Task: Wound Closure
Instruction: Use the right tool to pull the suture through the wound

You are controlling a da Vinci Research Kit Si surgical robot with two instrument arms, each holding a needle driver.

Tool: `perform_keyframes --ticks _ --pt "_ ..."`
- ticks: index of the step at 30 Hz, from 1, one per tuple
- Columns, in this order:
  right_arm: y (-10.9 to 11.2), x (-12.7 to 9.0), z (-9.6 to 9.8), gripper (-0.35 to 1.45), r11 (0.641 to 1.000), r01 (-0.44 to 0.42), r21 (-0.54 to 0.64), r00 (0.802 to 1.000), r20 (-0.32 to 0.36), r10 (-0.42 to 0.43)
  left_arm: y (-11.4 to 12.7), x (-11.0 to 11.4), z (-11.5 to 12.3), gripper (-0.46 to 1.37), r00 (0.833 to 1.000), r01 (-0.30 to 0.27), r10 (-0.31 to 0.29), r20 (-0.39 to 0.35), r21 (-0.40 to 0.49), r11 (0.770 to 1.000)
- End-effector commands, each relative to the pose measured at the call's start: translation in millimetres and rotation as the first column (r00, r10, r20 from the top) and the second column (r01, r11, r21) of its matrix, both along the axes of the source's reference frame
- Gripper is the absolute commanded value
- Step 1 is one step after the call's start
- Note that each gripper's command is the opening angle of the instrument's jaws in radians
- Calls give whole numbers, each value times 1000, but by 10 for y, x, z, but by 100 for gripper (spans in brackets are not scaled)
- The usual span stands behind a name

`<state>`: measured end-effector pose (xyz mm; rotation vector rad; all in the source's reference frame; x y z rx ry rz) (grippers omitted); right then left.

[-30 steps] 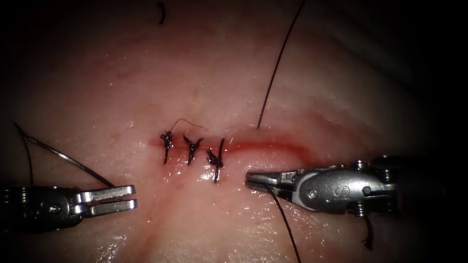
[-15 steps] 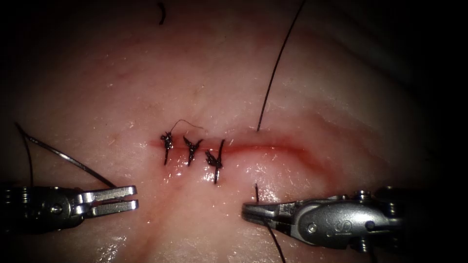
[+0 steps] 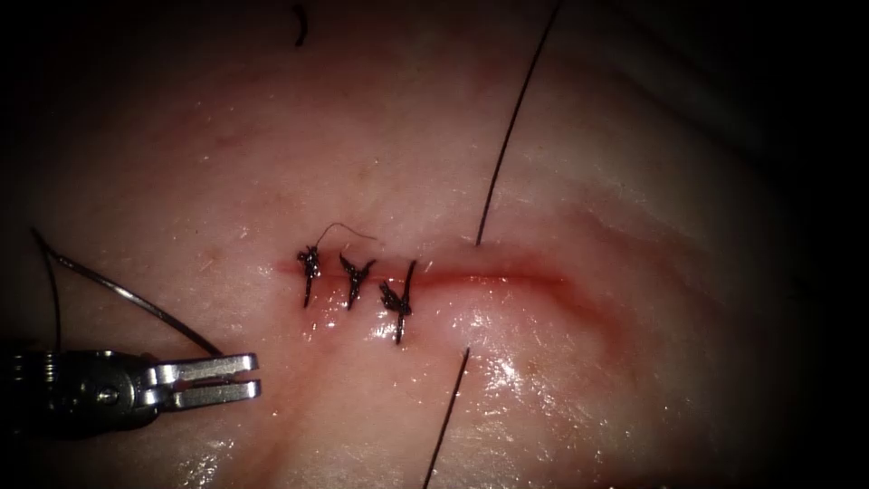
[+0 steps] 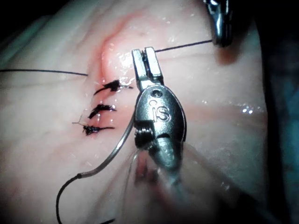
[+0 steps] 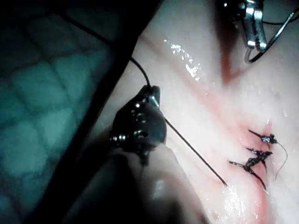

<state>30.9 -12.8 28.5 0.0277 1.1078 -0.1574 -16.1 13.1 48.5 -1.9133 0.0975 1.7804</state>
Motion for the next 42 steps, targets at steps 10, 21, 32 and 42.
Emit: perform_keyframes --ticks 10,21,32,42 --pt "-47 22 -35 -35 999 23 34 1000 -2 -23 -1 1 -2 -35 1000 -3 3 0 -6 1000" --pt "-74 47 -45 -35 996 62 67 998 -11 -62 -1 1 -3 -35 1000 -3 3 0 -6 1000" --pt "-5 6 -55 136 978 -199 66 968 -144 207 -1 1 -4 -35 1000 -3 3 0 -6 1000" --pt "50 -70 -39 128 968 -246 39 961 -123 249 -2 1 -5 -35 1000 -4 4 -2 -11 1000"
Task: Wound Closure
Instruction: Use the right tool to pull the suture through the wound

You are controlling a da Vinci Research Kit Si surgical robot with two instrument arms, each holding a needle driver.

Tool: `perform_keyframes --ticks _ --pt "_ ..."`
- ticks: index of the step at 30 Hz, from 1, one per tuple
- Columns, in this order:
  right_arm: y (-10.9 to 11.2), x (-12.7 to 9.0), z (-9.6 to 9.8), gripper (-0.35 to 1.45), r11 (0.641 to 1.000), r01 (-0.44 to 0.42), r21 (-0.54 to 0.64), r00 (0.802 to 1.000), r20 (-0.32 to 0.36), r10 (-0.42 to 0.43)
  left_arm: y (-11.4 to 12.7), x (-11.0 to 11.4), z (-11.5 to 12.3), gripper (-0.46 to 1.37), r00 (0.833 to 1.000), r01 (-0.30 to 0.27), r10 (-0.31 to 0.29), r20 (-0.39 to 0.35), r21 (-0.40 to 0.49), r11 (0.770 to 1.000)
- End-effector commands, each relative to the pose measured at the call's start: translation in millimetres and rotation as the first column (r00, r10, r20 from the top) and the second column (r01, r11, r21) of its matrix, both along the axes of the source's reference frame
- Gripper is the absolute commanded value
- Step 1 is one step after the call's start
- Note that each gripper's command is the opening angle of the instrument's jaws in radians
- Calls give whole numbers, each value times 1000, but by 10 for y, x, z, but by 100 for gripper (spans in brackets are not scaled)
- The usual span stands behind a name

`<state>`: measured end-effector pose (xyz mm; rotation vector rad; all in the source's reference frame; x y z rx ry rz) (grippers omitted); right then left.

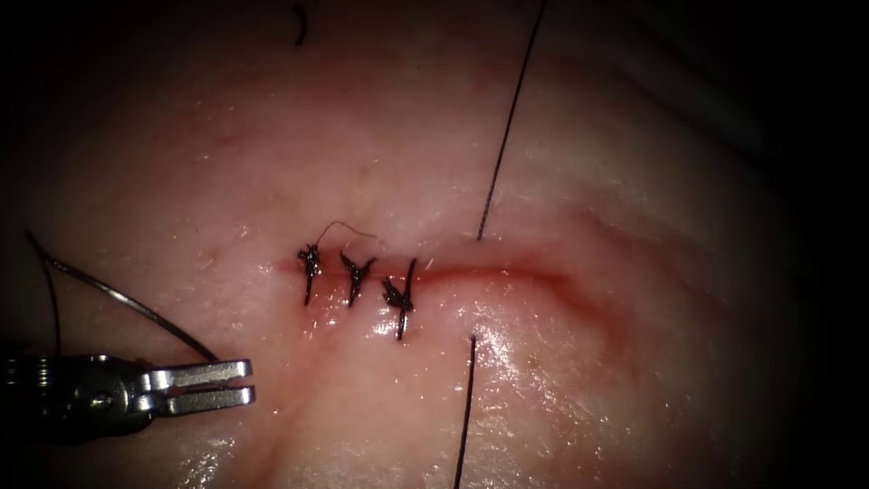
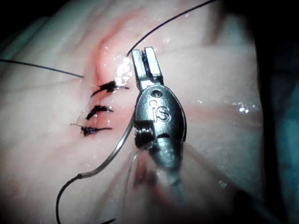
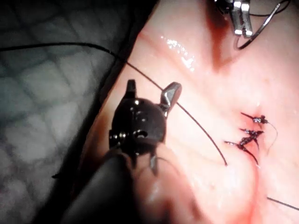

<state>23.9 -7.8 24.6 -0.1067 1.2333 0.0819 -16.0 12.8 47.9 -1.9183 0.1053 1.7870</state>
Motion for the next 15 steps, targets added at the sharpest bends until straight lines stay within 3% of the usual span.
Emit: perform_keyframes --ticks 1,8,15 --pt "2 -3 1 127 1000 2 4 1000 8 -2 1 0 0 -35 1000 -2 2 0 -1 1000" --pt "37 -30 32 124 998 -60 -4 998 27 60 1 -1 0 -35 1000 -1 1 0 -1 1000" --pt "75 -24 80 129 995 -102 -6 993 57 103 0 -1 0 -35 1000 -1 1 0 -2 1000"
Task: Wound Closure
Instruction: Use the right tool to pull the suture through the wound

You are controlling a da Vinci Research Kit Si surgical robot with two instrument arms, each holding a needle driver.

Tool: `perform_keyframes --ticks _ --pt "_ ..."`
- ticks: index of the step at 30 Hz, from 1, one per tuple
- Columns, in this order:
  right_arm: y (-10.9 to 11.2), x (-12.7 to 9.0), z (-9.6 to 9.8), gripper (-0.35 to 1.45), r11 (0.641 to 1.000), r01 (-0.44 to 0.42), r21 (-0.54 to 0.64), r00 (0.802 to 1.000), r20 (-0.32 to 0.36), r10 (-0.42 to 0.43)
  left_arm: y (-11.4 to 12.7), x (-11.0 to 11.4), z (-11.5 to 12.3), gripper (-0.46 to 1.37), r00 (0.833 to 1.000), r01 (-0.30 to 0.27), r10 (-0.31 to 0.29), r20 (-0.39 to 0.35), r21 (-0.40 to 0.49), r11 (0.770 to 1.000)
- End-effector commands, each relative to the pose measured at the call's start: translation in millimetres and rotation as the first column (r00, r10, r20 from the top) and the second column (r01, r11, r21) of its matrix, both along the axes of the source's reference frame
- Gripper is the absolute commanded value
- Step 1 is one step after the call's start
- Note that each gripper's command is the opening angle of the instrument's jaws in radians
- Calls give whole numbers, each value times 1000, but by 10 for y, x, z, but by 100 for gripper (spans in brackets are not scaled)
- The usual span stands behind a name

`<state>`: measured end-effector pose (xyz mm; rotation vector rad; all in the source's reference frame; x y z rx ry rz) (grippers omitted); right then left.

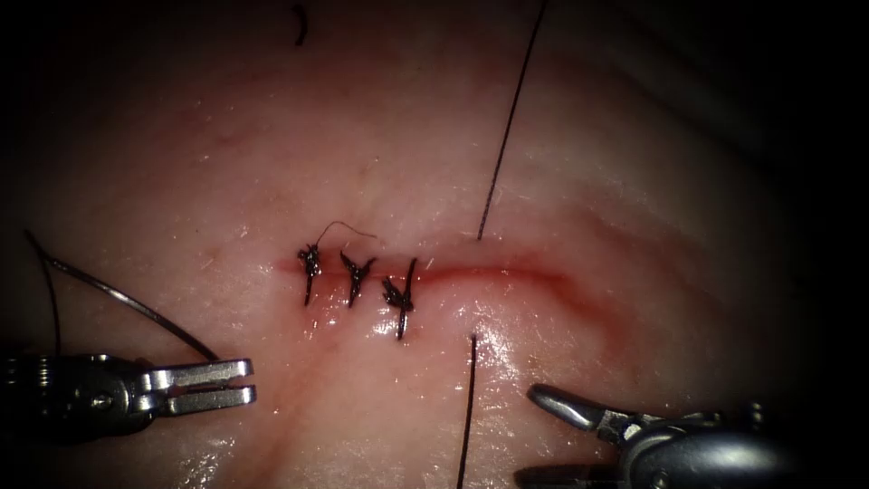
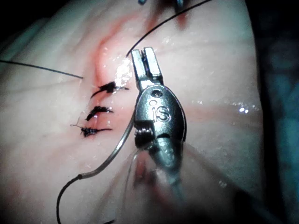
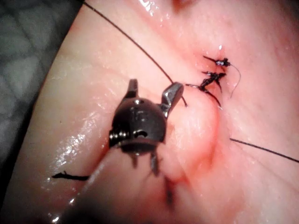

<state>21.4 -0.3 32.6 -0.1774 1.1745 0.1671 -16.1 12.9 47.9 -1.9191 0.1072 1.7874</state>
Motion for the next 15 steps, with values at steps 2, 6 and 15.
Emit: perform_keyframes --ticks 2,6,15 --pt "9 2 16 134 1000 -4 -5 1000 16 4 -1 1 -1 -35 1000 -2 2 1 0 1000" --pt "19 4 42 136 1000 -10 -11 1000 23 11 -2 3 -1 -35 1000 -4 4 2 0 1000" --pt "22 13 60 133 1000 -18 -19 999 28 18 -1 3 0 -35 1000 -2 2 0 1 1000"
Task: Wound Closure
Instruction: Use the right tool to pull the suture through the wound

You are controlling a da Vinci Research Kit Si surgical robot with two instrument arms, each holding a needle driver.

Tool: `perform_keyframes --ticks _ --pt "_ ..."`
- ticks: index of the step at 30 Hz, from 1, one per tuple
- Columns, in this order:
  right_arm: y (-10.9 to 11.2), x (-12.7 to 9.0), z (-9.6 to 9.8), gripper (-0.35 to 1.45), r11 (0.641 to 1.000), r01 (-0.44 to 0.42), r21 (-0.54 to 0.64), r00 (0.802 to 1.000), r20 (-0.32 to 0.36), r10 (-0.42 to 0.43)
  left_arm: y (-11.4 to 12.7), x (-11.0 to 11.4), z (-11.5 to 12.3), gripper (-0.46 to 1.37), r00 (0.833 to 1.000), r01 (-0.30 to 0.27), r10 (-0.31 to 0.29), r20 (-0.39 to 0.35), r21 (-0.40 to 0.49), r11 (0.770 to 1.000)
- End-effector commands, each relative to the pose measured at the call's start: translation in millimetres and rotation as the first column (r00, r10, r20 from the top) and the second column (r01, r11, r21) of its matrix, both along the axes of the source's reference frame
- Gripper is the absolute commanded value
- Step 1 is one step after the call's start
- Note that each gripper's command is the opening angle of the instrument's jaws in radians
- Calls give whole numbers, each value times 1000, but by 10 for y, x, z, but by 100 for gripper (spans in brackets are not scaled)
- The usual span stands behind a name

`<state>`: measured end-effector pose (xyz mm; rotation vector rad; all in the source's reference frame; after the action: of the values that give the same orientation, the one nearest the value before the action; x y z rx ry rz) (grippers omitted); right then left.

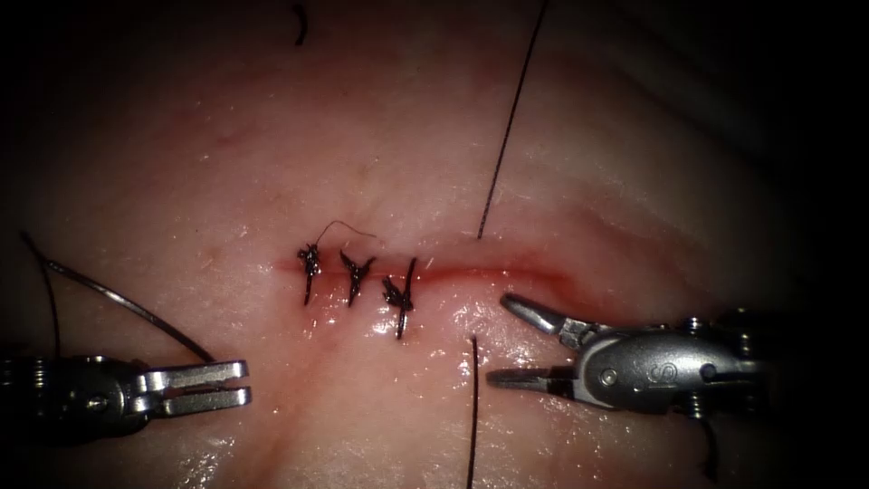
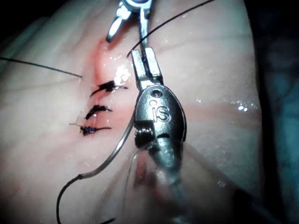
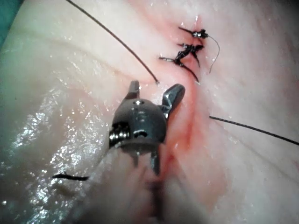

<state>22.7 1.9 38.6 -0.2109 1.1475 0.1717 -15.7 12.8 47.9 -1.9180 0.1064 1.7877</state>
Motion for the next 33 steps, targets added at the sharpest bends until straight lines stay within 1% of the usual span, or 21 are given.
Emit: perform_keyframes --ticks 1,12,15,16,18,19,20,21,22,25,27,31,32,33 --pt "0 2 0 132 1000 3 3 1000 1 -3 0 0 0 -35 1000 -2 2 1 0 1000" --pt "-1 15 -2 128 1000 -6 4 1000 10 6 0 -1 0 -35 1000 -2 2 0 0 1000" --pt "-1 20 -2 123 1000 -10 4 1000 12 10 0 -1 0 -35 1000 -2 2 0 0 1000" --pt "-1 22 -2 118 1000 -11 4 1000 13 11 0 -1 0 -35 1000 -1 1 0 0 1000" --pt "-2 24 -2 97 1000 -12 4 1000 14 12 0 -1 0 -35 1000 -1 1 0 0 1000" --pt "-2 24 -2 63 1000 -8 6 1000 17 8 0 -1 0 -35 1000 -1 1 0 0 1000" --pt "-2 24 -3 6 1000 9 2 1000 26 -9 0 -1 0 -35 1000 -1 1 0 0 1000" --pt "-2 23 -3 -35 1000 30 5 999 31 -30 0 -1 0 -35 1000 -1 1 0 0 1000" --pt "-2 22 -3 -35 998 67 9 997 36 -67 0 -1 0 -35 1000 -1 1 0 0 1000" --pt "-2 19 -4 -35 995 97 1 994 55 -97 0 -1 0 -35 1000 -1 1 0 0 1000" --pt "-4 18 -6 -35 994 108 -2 993 56 -108 0 -1 0 -35 1000 -1 1 0 0 1000" --pt "-15 19 -14 -35 989 150 -7 987 58 -149 2 -2 1 -35 1000 -1 1 1 0 1000" --pt "-22 20 -20 -35 985 172 -11 983 63 -171 2 -3 1 -35 1000 -1 1 1 1 1000" --pt "-24 20 -23 -35 984 176 -10 983 62 -175 2 -4 2 -35 1000 -1 1 1 1 1000"
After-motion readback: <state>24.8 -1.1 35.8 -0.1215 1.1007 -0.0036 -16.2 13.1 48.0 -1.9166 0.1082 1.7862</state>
